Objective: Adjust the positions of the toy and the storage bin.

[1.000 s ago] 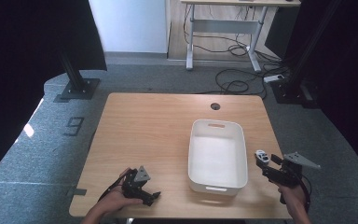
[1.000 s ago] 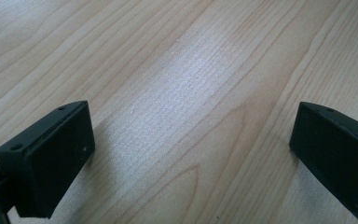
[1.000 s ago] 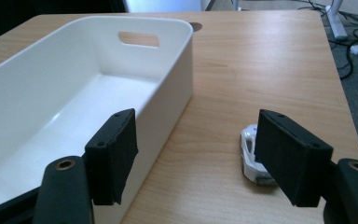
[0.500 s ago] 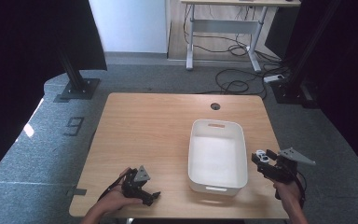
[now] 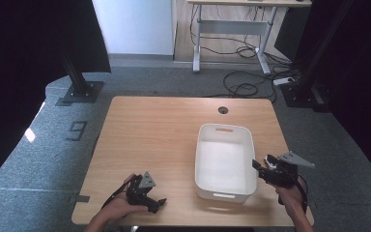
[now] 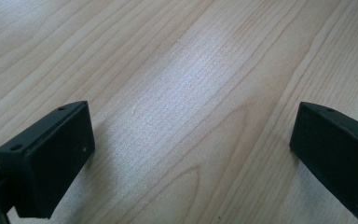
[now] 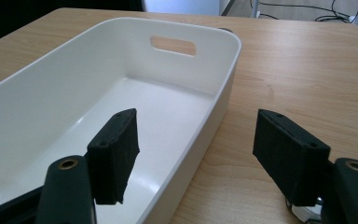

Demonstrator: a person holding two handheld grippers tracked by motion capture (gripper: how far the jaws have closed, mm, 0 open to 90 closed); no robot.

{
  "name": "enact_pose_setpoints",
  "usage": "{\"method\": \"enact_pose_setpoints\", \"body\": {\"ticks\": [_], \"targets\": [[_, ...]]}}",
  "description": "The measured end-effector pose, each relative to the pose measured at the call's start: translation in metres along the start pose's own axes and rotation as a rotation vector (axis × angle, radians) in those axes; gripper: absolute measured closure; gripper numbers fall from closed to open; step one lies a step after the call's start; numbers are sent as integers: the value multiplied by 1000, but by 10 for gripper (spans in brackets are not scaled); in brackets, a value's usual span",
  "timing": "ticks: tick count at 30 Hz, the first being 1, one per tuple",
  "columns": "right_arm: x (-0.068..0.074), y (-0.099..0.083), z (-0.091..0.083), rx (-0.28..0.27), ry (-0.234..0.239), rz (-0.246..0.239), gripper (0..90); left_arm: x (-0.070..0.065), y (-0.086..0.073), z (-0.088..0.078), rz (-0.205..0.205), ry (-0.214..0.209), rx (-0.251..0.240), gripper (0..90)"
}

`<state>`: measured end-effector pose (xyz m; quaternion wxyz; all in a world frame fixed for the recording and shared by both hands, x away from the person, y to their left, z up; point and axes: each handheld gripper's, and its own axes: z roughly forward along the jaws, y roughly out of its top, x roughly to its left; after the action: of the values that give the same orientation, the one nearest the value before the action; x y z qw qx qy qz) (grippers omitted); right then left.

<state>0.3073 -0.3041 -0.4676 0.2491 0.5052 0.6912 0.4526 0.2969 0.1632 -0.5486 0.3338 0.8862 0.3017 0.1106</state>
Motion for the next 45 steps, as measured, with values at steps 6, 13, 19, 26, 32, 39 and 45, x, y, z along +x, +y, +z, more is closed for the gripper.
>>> {"method": "enact_pose_setpoints", "body": {"ticks": [6,13,19,26,32,39,45], "targets": [[2,-1,5,5,-3,-14,307,0,0,0,-2,2,0,0],[4,-9,15,39,-14,-22,309,0,0,0,-2,2,0,0],[7,-13,23,63,-35,-34,330,0,0,0,-2,2,0,0],[3,-16,26,65,-44,-15,376,0,0,0,-2,2,0,0],[1,-19,29,67,-47,-15,384,0,0,0,-2,2,0,0],[4,-22,34,97,-51,5,431,0,0,0,-2,2,0,0],[7,-22,39,120,-26,43,507,0,0,0,-4,3,0,0]]}}
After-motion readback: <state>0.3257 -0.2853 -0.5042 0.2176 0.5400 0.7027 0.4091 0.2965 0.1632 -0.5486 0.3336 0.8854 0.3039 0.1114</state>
